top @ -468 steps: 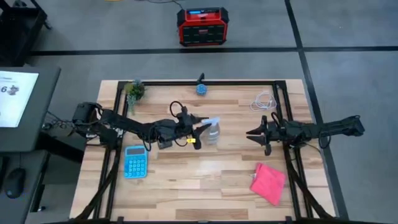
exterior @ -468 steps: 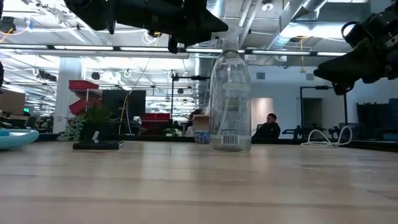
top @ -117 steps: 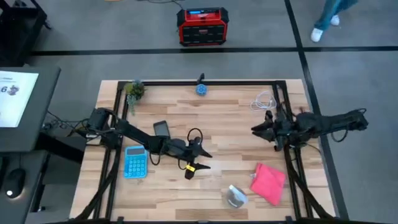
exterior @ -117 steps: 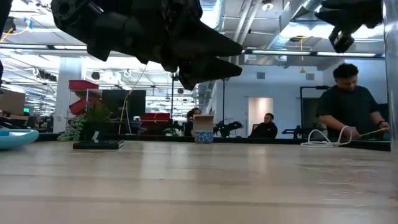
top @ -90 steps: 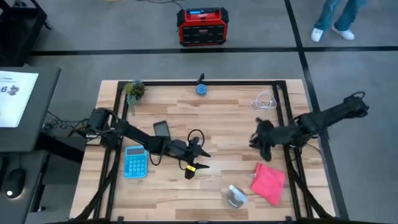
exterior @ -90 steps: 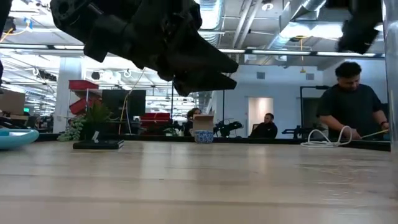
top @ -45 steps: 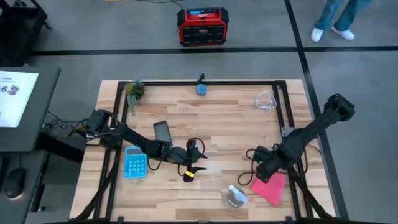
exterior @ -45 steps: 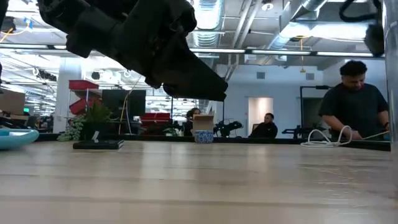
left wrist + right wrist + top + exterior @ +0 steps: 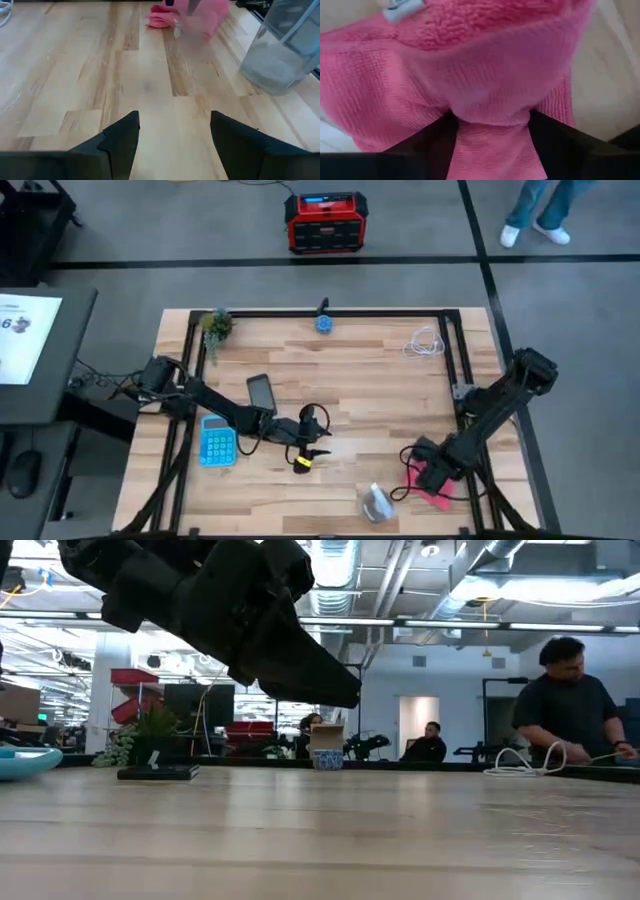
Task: Apply microfiber cloth
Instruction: Spray the black cellphone with the transparent spray bottle
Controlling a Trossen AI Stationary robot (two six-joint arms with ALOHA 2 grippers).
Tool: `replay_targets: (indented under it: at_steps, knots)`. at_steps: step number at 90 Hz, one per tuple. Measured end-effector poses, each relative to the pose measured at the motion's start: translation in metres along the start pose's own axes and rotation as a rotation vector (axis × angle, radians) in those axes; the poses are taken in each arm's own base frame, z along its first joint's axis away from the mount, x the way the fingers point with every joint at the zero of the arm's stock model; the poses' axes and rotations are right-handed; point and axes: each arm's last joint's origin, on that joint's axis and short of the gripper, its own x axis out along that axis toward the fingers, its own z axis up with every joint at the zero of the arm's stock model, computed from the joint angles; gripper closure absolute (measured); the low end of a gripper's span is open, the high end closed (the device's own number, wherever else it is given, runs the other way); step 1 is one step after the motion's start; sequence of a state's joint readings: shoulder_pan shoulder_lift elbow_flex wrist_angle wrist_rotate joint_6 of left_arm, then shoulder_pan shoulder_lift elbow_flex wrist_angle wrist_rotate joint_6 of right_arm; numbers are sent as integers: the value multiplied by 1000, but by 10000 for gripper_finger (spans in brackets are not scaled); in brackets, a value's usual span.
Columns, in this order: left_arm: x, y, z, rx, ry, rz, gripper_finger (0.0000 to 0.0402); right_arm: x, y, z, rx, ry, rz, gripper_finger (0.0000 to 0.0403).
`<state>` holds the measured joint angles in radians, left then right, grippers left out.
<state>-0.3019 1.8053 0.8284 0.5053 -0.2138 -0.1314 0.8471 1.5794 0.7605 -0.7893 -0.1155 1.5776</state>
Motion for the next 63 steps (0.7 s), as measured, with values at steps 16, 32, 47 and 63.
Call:
replay_targets:
  at_steps: [16, 32, 47, 63]
  knots:
    - [-5, 2, 5, 4, -7, 47, 183, 2, 2, 19, 11, -22, -2, 316]
    - [-23, 5, 20, 16, -12, 116, 183, -14, -4, 56, 17, -274, -1, 389]
    - [-40, 9, 32, 16, -13, 175, 183, -53, 1, 94, -10, -467, 82, 397]
    - [-49, 10, 35, 16, 4, 208, 183, -80, 9, 143, -75, -597, 248, 398]
